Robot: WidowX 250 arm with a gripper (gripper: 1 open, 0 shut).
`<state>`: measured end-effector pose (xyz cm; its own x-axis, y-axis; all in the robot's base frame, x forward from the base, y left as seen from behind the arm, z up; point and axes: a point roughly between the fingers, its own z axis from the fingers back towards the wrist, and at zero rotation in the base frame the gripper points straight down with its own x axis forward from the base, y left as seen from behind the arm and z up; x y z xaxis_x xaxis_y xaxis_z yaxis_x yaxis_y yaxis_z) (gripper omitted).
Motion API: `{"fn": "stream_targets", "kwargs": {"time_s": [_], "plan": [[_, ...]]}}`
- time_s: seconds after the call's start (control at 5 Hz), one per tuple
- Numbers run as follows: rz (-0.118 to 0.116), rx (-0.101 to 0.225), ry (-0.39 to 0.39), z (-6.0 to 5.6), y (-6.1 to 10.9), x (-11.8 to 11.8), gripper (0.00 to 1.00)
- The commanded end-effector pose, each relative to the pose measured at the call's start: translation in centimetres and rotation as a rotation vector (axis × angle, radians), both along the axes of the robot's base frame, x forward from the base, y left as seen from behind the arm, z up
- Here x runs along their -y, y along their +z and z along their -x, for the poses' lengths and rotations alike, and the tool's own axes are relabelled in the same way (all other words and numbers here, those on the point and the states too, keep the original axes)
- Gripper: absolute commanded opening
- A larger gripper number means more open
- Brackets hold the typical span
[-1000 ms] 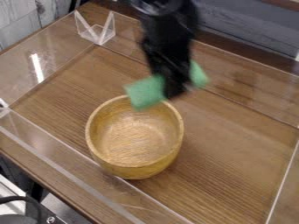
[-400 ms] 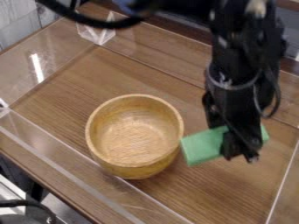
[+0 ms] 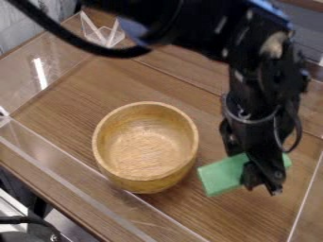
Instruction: Remove the green block from inside the brown bowl and put it on the table
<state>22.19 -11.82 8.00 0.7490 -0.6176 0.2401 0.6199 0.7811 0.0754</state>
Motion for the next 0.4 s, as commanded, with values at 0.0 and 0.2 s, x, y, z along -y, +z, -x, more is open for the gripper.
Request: {"fn": "stream_targets", "kwargs": {"time_s": [0.0, 0.2], "plan": [[0.031, 0.027, 0.027, -0.7, -0.7, 0.5, 0.0], [0.042, 0.016, 0.06, -1.1, -1.9, 0.4, 0.0]]}}
